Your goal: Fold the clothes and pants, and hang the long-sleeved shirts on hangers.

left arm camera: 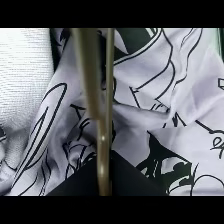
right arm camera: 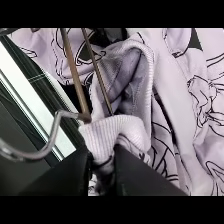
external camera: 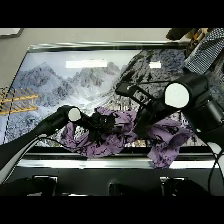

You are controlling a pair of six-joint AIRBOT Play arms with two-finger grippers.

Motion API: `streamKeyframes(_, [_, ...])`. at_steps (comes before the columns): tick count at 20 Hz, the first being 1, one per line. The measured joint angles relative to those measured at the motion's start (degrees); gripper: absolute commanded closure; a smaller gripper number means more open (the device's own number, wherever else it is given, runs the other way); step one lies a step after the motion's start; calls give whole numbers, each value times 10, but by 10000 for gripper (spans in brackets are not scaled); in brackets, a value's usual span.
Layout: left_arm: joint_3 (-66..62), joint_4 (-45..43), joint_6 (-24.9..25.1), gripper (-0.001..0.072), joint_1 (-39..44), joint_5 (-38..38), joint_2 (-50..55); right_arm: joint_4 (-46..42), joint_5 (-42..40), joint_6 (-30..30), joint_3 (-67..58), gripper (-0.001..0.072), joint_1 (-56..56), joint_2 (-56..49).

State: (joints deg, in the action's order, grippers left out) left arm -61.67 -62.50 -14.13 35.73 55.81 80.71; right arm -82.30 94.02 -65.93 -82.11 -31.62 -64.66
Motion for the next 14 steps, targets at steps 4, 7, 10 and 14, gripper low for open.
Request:
streamKeyframes(4, [-1,8,-17,356,-8,-6,-1,-23,3,-12,0,666,0,15])
streamKeyframes(7, [-1,-1,-64,261,-29,-1,-2,-47,12,-22,0,666,0,33])
streamKeyframes(10, [-1,0,-135,235,-58,-1,-12,-73,16,-37,0,666,0,45])
streamKeyframes(14, [-1,1,-312,235,-112,-1,-37,-99,18,-56,0,666,0,56])
